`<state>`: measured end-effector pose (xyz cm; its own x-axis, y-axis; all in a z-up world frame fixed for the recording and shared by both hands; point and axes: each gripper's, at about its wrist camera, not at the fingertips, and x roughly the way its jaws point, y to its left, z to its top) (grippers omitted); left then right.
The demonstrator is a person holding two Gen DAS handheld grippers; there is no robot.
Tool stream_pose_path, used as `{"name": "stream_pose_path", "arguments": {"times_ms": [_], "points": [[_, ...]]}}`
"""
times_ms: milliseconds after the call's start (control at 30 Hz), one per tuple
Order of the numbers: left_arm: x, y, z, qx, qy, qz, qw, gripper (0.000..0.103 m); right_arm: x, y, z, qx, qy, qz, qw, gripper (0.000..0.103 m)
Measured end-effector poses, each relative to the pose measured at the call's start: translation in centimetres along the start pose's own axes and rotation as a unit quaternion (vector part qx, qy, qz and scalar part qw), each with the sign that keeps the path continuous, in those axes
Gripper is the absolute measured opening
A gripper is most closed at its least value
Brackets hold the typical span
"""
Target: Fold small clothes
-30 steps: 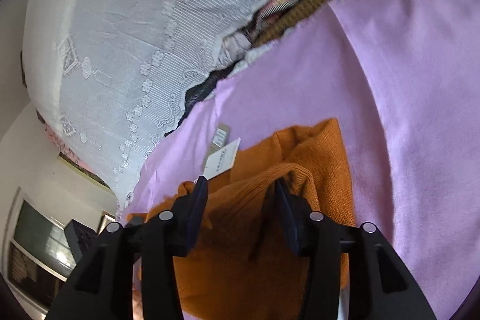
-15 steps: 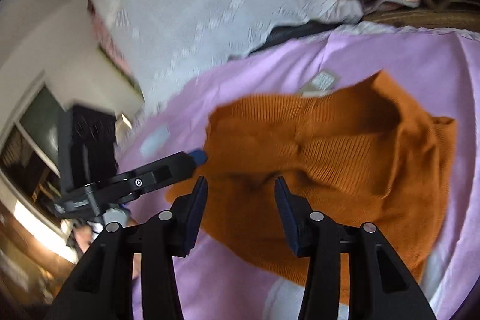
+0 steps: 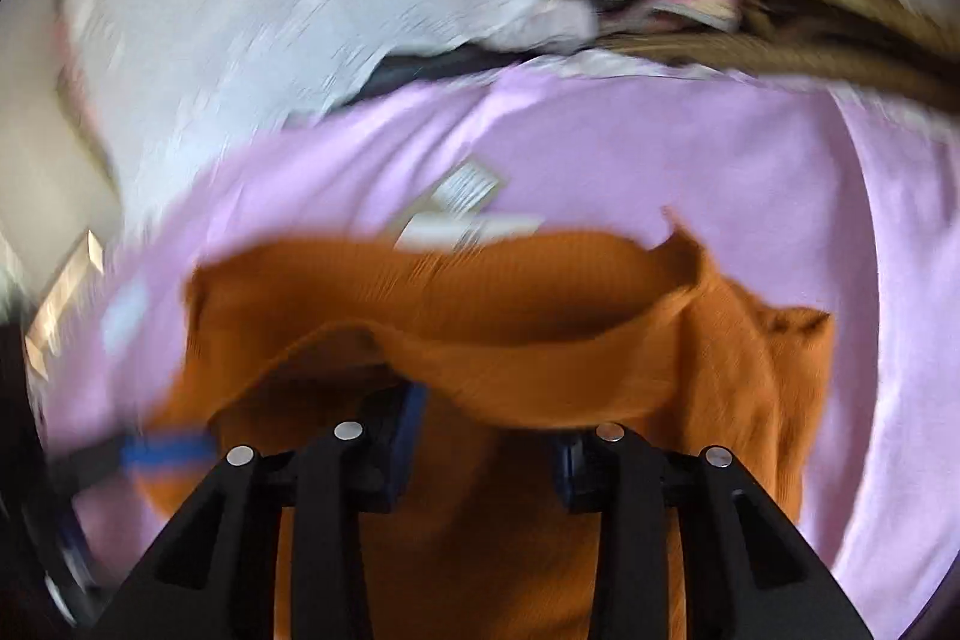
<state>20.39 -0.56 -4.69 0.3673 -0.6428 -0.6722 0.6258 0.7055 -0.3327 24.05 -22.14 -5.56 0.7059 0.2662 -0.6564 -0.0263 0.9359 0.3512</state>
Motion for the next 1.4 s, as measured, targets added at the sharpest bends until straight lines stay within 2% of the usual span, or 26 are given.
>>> {"name": "stream_pose_path", "arguments": {"times_ms": [67, 100, 200, 233, 267, 333, 400, 467, 500, 567, 633, 700, 733, 800, 833, 867, 900, 933, 967, 1067, 1133, 1200, 1267, 1400], "points": [[0.7, -0.4, 0.3, 0.008, 0.000, 0.019, 0.9998, 0.089, 0.0, -2.9, 0.5, 0.090, -0.015, 0.057, 0.994, 0.038], [1.1, -0.5, 0.5, 0.013, -0.005, 0.040, 0.9991, 0.089, -0.1, -3.6, 0.5, 0.109, -0.017, 0.069, 0.992, 0.038], [2.0, 0.3, 1.7, 0.002, -0.024, 0.123, 0.9921, 0.091, -1.6, -4.9, 0.3, 0.138, -0.034, 0.085, 0.986, 0.050], [2.4, 1.3, 2.3, -0.017, -0.027, 0.157, 0.9871, 0.091, -1.9, -5.0, 0.2, 0.142, -0.040, 0.092, 0.985, 0.053], [2.5, 2.1, 2.6, -0.032, -0.029, 0.171, 0.9843, 0.091, -2.2, -5.1, 0.1, 0.147, -0.044, 0.098, 0.983, 0.054], [2.6, 4.3, 2.9, -0.075, -0.035, 0.178, 0.9805, 0.091, -2.5, -5.3, -0.4, 0.154, -0.051, 0.103, 0.981, 0.054], [2.5, 6.1, 2.9, -0.110, -0.039, 0.166, 0.9793, 0.091, -2.3, -5.7, -0.3, 0.154, -0.057, 0.095, 0.982, 0.054], [2.3, 6.9, 2.7, -0.120, -0.042, 0.162, 0.9786, 0.091, -2.0, -5.7, -0.5, 0.148, -0.055, 0.084, 0.984, 0.054], [2.2, 6.9, 2.7, -0.115, -0.043, 0.176, 0.9768, 0.091, -1.9, -5.6, -0.5, 0.145, -0.052, 0.082, 0.985, 0.053], [2.5, 6.8, 2.5, -0.102, -0.040, 0.208, 0.9719, 0.091, -1.5, -5.4, -0.6, 0.130, -0.045, 0.062, 0.989, 0.048], [2.7, 6.8, 2.3, -0.095, -0.035, 0.221, 0.9699, 0.091, -1.1, -5.5, -0.8, 0.120, -0.040, 0.036, 0.991, 0.034], [2.6, 6.7, 2.2, -0.093, -0.037, 0.231, 0.9677, 0.091, -0.8, -6.4, -0.9, 0.131, -0.039, 0.027, 0.990, 0.024], [2.5, 6.7, 2.2, -0.094, -0.040, 0.235, 0.9667, 0.091, -0.8, -7.1, -1.0, 0.143, -0.041, 0.025, 0.989, 0.020], [2.1, 6.8, 2.2, -0.100, -0.049, 0.253, 0.9612, 0.091, -0.9, -8.0, -1.0, 0.159, -0.043, 0.032, 0.986, 0.020], [1.6, 7.0, 2.1, -0.109, -0.056, 0.267, 0.9557, 0.091, -1.0, -8.3, -1.1, 0.167, -0.047, 0.037, 0.984, 0.021], [0.9, 7.3, 1.9, -0.121, -0.067, 0.259, 0.9561, 0.091, -1.3, -8.2, -1.1, 0.169, -0.055, 0.036, 0.983, 0.022], [0.1, 7.7, 1.8, -0.136, -0.079, 0.237, 0.9587, 0.091, -1.8, -7.7, -1.2, 0.163, -0.067, 0.029, 0.984, 0.024], [-1.0, 8.4, 1.7, -0.163, -0.098, 0.202, 0.9607, 0.091, -2.3, -7.1, -1.1, 0.152, -0.078, 0.022, 0.985, 0.032], [-1.6, 8.9, 1.6, -0.180, -0.108, 0.185, 0.9602, 0.092, -2.7, -6.3, -1.0, 0.135, -0.089, 0.018, 0.987, 0.036], [-1.9, 9.4, 1.6, -0.195, -0.113, 0.165, 0.9601, 0.092, -3.7, -3.1, -1.2, 0.068, -0.111, 0.021, 0.991, 0.042], [-0.9, 9.1, 1.6, -0.181, -0.094, 0.184, 0.9614, 0.092, -3.4, -1.5, -1.6, 0.037, -0.099, 0.034, 0.994, 0.052], [0.9, 8.5, 1.6, -0.150, -0.059, 0.229, 0.9599, 0.093, -2.5, -0.7, -2.1, 0.023, -0.074, 0.035, 0.996, 0.053], [2.3, 8.1, 1.5, -0.131, -0.034, 0.254, 0.9576, 0.097, -1.0, -1.0, -2.6, 0.026, -0.044, 0.029, 0.998, 0.053], [2.0, 8.8, 1.2, -0.144, -0.037, 0.250, 0.9569, 0.099, -1.2, -2.5, -2.6, 0.062, -0.051, 0.056, 0.995, 0.053]]}}
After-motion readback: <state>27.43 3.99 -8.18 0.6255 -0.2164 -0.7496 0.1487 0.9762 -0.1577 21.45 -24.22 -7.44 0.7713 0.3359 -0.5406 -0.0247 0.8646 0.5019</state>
